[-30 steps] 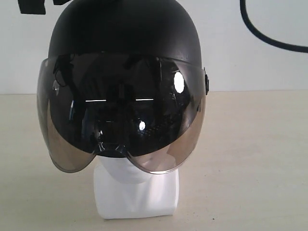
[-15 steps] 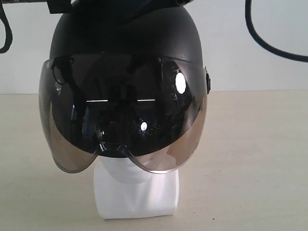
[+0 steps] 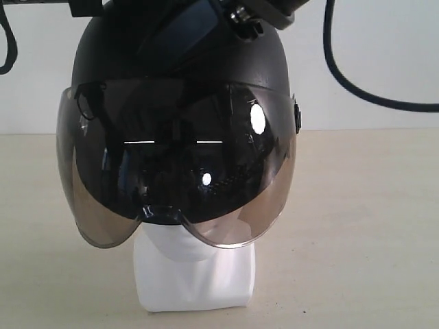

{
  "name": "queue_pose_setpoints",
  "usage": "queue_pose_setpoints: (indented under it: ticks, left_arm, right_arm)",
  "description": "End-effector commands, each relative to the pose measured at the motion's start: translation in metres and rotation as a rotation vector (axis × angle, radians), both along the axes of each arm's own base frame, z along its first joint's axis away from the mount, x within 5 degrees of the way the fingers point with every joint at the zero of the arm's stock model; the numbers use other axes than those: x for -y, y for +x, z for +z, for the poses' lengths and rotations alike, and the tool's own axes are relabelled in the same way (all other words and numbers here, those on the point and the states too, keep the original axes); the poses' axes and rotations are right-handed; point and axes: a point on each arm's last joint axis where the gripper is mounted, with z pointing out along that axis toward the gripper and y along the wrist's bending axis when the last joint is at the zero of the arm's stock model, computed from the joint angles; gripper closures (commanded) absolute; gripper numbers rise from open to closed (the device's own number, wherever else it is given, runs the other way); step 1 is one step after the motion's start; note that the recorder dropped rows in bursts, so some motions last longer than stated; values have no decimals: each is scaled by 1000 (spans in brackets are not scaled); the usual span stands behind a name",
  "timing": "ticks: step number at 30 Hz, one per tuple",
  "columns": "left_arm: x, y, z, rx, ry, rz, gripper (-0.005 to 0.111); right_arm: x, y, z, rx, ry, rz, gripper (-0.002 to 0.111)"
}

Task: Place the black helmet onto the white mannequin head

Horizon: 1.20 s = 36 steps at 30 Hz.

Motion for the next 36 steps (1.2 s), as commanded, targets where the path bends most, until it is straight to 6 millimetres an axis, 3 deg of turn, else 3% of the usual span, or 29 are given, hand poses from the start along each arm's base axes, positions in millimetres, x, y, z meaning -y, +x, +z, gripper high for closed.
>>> queue_pose_setpoints:
  ticks: [1, 17, 36]
  left_arm:
    - [2, 7, -18, -23, 105, 31, 102]
    - [2, 7, -18, -29, 104, 34, 102]
    - [2, 8, -18, -31, 104, 39, 102]
  right_arm:
    - [-5, -2, -14, -28, -102, 18, 109]
    - [-6, -4, -33, -74, -185, -1, 109]
    - [-5, -6, -35, -87, -210, 13, 109]
